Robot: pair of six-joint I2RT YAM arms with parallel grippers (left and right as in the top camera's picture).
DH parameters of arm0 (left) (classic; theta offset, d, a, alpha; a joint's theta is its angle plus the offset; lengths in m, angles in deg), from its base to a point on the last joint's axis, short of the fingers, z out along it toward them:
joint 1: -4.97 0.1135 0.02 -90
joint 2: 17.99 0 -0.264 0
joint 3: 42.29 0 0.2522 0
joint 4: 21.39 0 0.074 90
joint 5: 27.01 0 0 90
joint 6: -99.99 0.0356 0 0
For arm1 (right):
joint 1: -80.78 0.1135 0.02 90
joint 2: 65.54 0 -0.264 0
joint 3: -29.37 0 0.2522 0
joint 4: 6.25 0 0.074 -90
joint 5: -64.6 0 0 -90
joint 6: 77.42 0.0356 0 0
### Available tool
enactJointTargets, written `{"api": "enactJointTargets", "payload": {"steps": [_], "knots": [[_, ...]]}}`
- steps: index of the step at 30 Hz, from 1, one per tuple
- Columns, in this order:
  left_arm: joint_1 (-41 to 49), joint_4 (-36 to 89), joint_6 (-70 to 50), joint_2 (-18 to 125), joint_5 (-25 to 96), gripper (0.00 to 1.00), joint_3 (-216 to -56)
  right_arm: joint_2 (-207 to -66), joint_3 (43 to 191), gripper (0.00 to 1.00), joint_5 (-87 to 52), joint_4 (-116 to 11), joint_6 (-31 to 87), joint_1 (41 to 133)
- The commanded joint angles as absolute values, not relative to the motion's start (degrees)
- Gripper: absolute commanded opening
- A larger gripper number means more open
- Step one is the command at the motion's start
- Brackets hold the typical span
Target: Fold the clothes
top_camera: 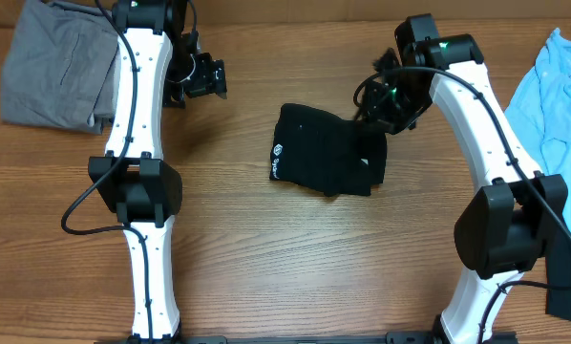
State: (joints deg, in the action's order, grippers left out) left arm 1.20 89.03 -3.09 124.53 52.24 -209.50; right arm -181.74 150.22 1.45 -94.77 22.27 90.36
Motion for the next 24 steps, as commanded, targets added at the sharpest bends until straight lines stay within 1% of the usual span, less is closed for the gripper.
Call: {"api": "enactJointTargets", "payload": {"steps": [1,6,10,13,17,20,22,24], "knots": [[0.8,89.2,-1.6,123.3,51.5,0.9,-209.5,-182.3,146.4,0.28,17.0,-92.2,13.6,90.4],[0.8,89.2,-1.6,123.3,51.5,0.9,-209.5,-185.0,140.2,0.28,25.0,-86.3,11.6,90.5],[0.8,89.2,-1.6,123.3,51.5,0.9,-209.5,-188.2,136.1,0.28,25.5,-81.9,11.7,90.5],[0.8,89.2,-1.6,123.3,51.5,0.9,-209.5,-190.7,135.7,0.28,18.5,-81.9,12.7,89.8],[0.8,89.2,-1.5,123.3,51.5,0.9,-209.5,-192.4,135.7,0.31,9.0,-81.9,13.6,87.6],[0.8,89.2,-0.8,123.3,51.5,0.9,-209.5,-193.6,135.7,0.31,6.2,-81.5,13.6,84.8],[0.8,89.2,-0.7,123.3,51.5,0.91,-209.5,-194.3,135.7,0.3,3.4,-81.1,14.2,82.8],[0.8,89.2,-0.6,123.3,51.5,0.91,-209.5,-194.5,135.7,0.26,-1.9,-80.9,18.0,80.9]]}}
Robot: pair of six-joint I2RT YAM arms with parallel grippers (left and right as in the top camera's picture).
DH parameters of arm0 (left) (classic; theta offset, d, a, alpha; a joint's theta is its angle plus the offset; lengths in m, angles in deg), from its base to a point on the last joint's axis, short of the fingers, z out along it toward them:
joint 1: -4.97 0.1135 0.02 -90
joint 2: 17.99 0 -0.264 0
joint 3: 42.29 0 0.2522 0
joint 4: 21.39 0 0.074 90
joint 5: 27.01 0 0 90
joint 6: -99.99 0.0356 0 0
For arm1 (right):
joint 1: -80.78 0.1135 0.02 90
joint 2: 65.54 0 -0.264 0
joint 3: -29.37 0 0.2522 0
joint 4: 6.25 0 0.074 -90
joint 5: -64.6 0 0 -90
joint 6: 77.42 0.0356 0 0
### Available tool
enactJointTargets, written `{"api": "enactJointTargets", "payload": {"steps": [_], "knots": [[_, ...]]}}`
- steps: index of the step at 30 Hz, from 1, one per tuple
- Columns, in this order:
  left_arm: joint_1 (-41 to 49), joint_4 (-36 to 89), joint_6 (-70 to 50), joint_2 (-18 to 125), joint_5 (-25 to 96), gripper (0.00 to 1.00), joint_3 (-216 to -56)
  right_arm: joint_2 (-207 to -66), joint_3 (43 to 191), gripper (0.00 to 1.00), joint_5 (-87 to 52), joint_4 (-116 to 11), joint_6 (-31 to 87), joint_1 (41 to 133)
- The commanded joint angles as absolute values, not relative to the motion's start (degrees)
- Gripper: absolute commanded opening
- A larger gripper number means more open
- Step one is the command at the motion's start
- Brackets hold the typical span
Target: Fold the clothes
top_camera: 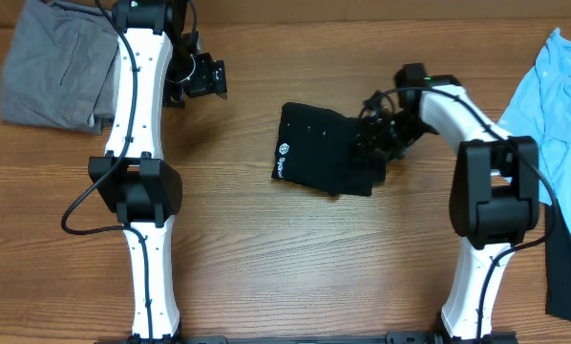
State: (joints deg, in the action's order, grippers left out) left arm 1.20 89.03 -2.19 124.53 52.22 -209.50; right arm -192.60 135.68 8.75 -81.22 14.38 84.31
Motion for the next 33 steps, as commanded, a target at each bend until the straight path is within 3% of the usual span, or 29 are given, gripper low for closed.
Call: {"api": "enactJointTargets", "payload": {"steps": [1,6,9,10,12,13,21,31,33], "knots": [[0.8,89.2,-0.1,123.3,51.0,0.92,-209.5,-194.4,135.8,0.25,-4.0,-81.1,19.6,80.1],[0.6,89.0,7.5,123.3,41.1,0.96,-208.7,-192.9,140.1,0.2,-4.3,-88.3,20.2,77.0],[-0.2,88.0,11.8,123.3,31.8,1.0,-206.2,-190.5,144.5,0.31,-4.6,-93.1,19.9,76.7],[-0.8,87.3,12.5,123.3,29.3,1.0,-204.8,-189.4,146.8,0.39,-4.9,-95.0,19.9,76.7],[-2.4,85.1,12.8,123.3,25.9,1.0,-200.6,-187.7,151.4,0.87,-5.5,-98.2,20.4,76.7],[-3.0,84.1,12.8,123.3,25.1,1.0,-198.8,-187.3,153.6,1.0,-6.2,-99.5,21.1,76.5],[-10.2,65.3,12.1,123.3,17.5,1.0,-179.6,-186.9,163.6,1.0,-7.8,-104.6,22.0,71.5],[-11.2,56.0,9.5,123.4,17.5,1.0,-169.6,-186.9,163.6,1.0,-7.8,-106.7,21.8,67.5],[-11.3,54.5,8.6,123.4,17.5,0.95,-168.3,-186.9,163.6,1.0,-7.8,-106.4,21.8,67.5]]}}
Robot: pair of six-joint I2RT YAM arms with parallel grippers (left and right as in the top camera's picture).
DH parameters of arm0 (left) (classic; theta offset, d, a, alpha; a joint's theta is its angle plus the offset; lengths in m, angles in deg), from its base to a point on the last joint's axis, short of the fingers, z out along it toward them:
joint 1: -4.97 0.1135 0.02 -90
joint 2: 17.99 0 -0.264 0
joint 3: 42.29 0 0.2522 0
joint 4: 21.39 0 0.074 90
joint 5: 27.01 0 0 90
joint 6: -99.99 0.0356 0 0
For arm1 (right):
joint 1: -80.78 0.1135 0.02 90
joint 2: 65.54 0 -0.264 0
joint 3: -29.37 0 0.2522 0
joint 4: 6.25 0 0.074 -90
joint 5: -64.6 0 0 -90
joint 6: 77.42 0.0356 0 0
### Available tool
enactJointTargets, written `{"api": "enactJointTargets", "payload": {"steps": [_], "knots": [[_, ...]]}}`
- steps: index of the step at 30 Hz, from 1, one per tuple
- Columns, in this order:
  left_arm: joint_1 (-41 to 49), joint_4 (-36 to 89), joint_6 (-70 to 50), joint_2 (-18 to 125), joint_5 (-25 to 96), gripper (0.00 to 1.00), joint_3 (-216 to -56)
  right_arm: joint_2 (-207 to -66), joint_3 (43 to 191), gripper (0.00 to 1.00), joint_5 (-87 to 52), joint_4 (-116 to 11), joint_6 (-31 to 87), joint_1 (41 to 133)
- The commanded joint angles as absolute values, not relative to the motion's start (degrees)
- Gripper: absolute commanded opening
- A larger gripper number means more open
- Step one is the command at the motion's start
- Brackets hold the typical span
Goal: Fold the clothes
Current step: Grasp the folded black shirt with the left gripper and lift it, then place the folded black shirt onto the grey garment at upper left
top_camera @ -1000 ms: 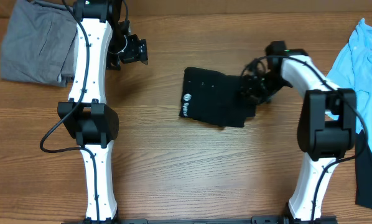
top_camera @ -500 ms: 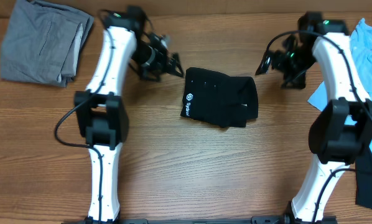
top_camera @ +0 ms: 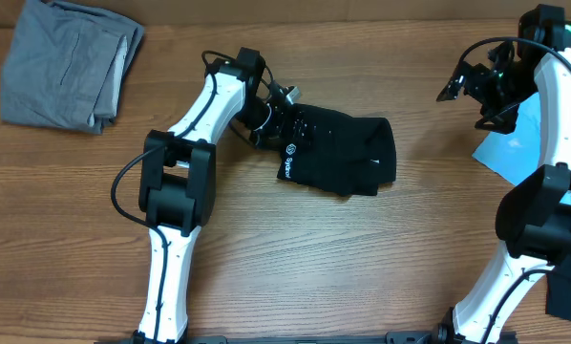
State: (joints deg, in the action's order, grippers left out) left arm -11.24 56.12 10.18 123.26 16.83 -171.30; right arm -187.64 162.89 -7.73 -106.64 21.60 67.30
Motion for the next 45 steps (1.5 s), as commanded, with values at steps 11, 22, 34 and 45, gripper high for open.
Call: {"api": "enactJointTargets", "payload": {"steps": [11,22,34,45], "knots": [[-9.8,48.5,3.6,123.4,30.6,0.04,-169.2,-186.9,163.5,1.0,-7.8,-107.1,21.8,67.9],[2.6,58.2,12.4,123.4,50.1,0.04,-190.6,-187.0,163.1,1.0,-7.8,-107.7,21.8,67.9],[11.8,62.2,20.3,123.3,60.2,0.04,-210.4,-187.0,163.1,1.0,-7.8,-107.8,22.3,67.9],[16.2,60.8,20.3,123.3,68.8,0.07,-217.0,-187.0,163.1,1.0,-7.8,-109.1,23.1,68.0]]}}
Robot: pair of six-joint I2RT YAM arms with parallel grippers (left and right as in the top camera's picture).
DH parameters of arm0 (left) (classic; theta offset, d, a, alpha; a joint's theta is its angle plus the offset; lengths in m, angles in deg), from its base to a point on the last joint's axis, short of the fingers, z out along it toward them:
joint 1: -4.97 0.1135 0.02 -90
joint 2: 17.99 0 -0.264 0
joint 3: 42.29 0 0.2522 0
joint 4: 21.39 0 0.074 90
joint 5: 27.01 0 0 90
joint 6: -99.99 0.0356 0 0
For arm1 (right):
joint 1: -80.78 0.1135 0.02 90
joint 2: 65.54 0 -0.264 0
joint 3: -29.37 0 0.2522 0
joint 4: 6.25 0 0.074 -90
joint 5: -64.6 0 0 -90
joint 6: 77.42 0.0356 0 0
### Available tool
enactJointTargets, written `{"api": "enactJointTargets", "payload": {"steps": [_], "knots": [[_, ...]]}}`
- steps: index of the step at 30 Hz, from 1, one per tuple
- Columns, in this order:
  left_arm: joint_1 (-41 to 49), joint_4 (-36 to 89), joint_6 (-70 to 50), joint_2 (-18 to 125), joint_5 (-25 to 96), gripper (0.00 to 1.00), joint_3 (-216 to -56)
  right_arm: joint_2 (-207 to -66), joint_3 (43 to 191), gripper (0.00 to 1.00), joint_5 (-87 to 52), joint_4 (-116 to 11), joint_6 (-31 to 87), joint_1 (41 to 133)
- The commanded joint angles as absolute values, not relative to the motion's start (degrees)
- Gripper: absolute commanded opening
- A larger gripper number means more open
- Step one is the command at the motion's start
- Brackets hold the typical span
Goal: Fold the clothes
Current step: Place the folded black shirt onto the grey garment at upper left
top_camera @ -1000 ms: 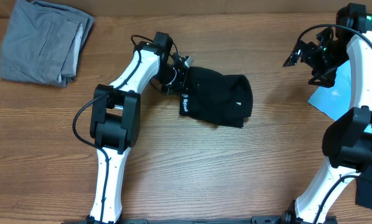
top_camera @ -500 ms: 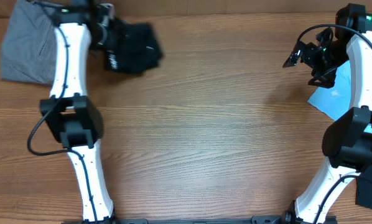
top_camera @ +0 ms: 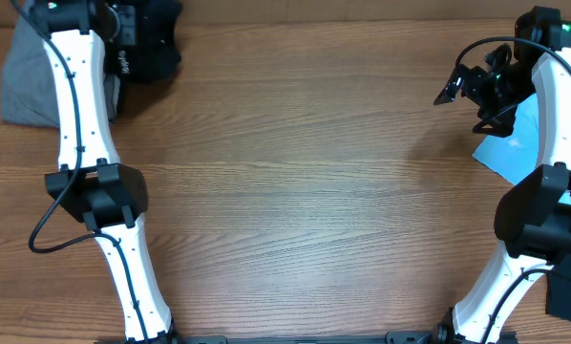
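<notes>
The folded black garment (top_camera: 150, 46) with its small white logo hangs at the far left corner, partly over the grey folded clothes (top_camera: 26, 91). My left gripper (top_camera: 123, 43) is at its left edge and looks shut on it, though the arm hides the fingers. My right gripper (top_camera: 460, 88) hovers open and empty at the far right, just left of a light blue garment (top_camera: 503, 150) that lies partly under the right arm.
A dark cloth (top_camera: 564, 298) lies at the near right edge, beside a strip of light blue. The left arm's white links (top_camera: 85, 143) run down the left side of the wooden table (top_camera: 295, 191).
The black garment was at the table's middle with my left gripper at its left edge; now it is at the far left corner by the grey pile, in that gripper. The right arm has not moved.
First my right gripper was on the black garment's right edge in the middle, the left arm parked far left. Then the right arm had moved to the far right and the left gripper was at the garment. Now the garment is by the grey pile.
</notes>
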State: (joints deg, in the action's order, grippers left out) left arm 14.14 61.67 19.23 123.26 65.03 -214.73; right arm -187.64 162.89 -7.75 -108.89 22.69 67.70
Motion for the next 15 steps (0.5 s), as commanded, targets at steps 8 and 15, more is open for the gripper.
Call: {"api": "enactJointTargets", "payload": {"steps": [8,15], "knots": [[21.5,60.0,14.0,123.3,68.6,0.06,-216.9,-187.0,163.1,1.0,-7.8,-109.6,23.1,68.0],[26.1,58.2,12.3,124.4,65.1,0.1,-214.3,-187.0,163.1,1.0,-7.8,-110.8,23.1,68.0]]}}
